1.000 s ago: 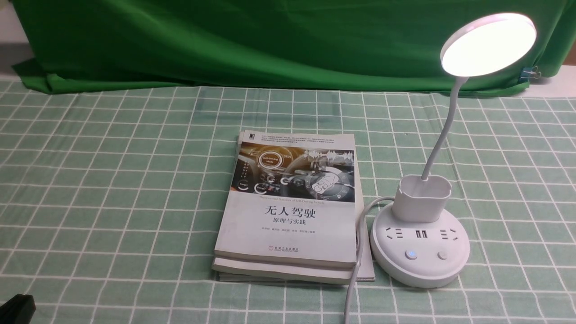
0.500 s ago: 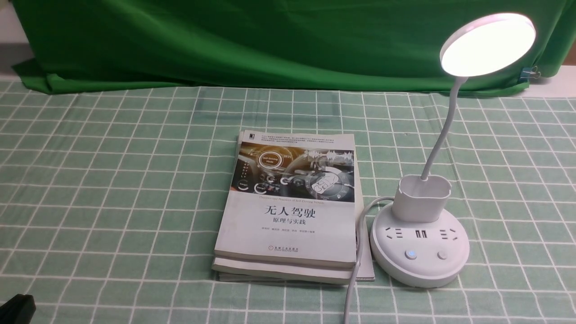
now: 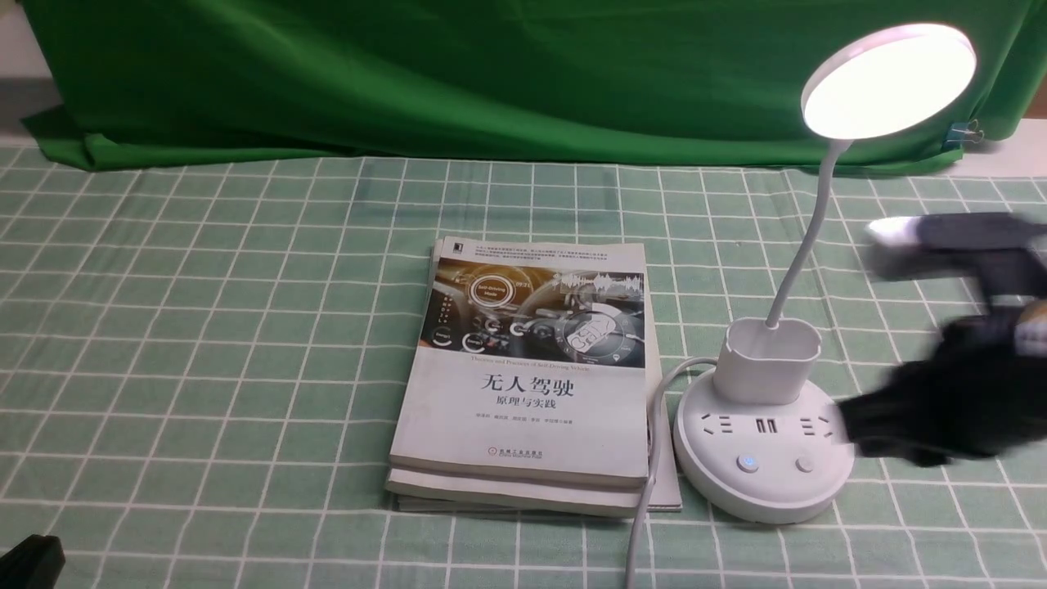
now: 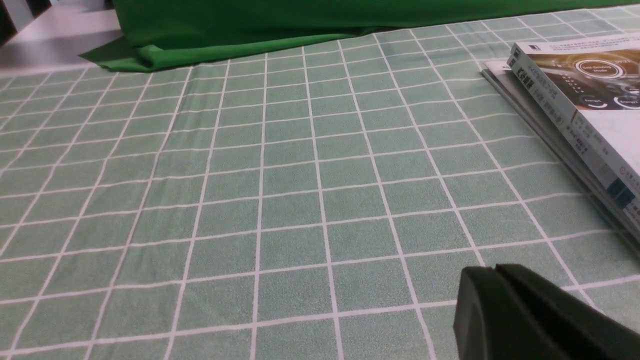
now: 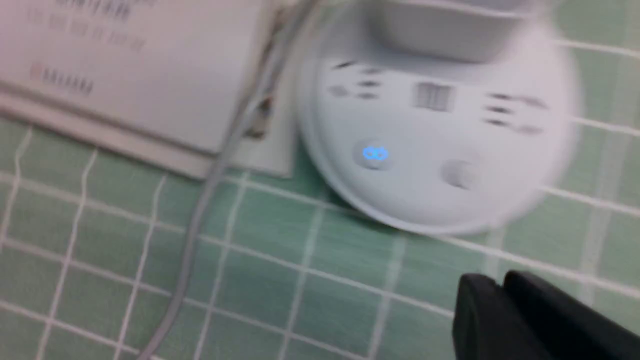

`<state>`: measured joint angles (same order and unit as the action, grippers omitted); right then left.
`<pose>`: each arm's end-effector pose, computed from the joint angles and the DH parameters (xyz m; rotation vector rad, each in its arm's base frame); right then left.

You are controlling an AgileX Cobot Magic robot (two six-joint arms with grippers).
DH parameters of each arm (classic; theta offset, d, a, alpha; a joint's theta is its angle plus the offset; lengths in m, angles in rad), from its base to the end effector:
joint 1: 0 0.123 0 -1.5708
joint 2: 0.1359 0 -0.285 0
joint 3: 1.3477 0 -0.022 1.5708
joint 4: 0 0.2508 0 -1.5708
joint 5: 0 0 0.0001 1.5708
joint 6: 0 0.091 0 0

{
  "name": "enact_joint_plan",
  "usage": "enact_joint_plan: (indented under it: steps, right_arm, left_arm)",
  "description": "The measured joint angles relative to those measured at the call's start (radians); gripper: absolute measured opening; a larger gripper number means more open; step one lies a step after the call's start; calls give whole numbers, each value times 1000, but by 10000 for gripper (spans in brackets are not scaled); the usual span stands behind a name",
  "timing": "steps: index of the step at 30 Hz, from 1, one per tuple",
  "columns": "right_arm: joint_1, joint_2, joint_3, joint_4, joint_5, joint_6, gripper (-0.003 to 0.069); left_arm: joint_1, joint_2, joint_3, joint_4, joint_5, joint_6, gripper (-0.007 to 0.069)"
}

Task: Turn off the desk lamp on the blue coffee tablecloth by hand.
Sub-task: 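Press the power button on the lamp base to turn the lamp off with the right gripper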

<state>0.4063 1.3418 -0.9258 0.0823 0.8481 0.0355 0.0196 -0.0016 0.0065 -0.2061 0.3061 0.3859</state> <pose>0.2301 0.1051 0.2628 -0.4523 2.7277 0.2188 0.0545 -0.0046 0.1840 0.1956 1.7783 0.0947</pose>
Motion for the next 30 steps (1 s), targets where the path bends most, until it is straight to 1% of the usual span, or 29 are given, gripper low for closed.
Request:
enact_joint_plan:
  steps: [2,5,10,13,16,21,25,30]
  right_arm:
    - [40,82,-46,-16,2,7,65]
    - [61,175,-100,-23,14,15,64]
    - [60,235,-128,-51,54,25,43]
    - [58,235,-128,-102,83,60,39]
    - [46,235,-123,-119,88,81,39]
    - [12,235,-75,-130,22,130,39]
    - [10,236,-74,-124,-36,141,41]
    - [10,260,-74,-123,-59,147,41]
  left_arm:
    - [0,0,0,0,0,0,0]
    - [0,0,0,0,0,0,0]
    - [0,0,0,0,0,0,0]
    - [0,0,0,0,0,0,0]
    - [0,0,0,0,0,0,0]
    - [0,0,0,0,0,0,0]
    - [0,0,0,0,0,0,0]
    - [0,0,0,0,0,0,0]
